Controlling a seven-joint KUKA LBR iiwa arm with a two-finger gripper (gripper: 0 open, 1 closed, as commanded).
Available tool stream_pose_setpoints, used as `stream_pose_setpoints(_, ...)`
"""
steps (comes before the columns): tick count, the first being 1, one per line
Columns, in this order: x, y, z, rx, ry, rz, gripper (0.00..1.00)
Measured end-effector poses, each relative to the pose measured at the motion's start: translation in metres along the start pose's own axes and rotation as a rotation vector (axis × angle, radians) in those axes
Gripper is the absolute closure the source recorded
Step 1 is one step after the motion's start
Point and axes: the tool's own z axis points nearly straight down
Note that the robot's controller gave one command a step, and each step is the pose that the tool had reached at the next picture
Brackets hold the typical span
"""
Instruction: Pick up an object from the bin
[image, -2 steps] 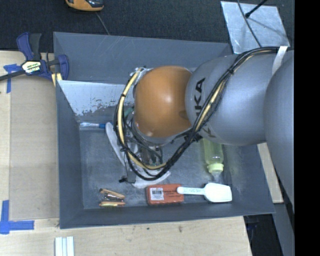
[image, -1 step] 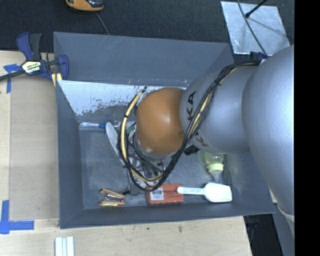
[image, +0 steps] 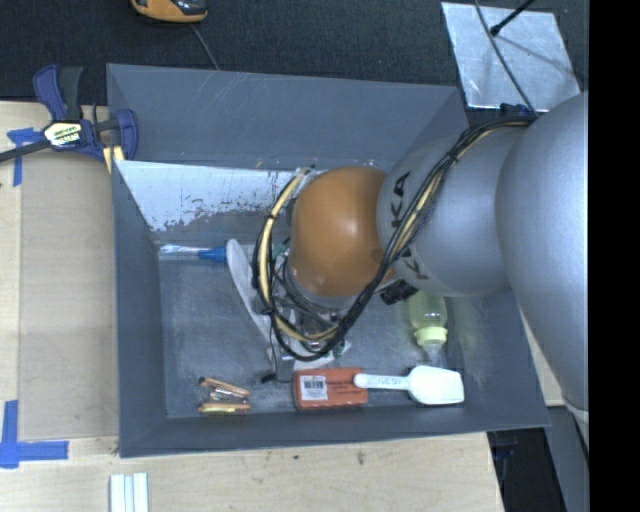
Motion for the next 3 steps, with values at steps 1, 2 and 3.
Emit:
stream_pose_setpoints(1, -0.023, -0.042, -0.032, -0.001, -0.023, 0.046, 0.0)
stream_pose_setpoints(2, -0.06, -0.047, -0.004, -0.001, -0.026, 0.061, 0.0)
stream_pose_setpoints(3, -0.057, -0.099, -0.017, -0.001, -0.018, 0.004, 0.0)
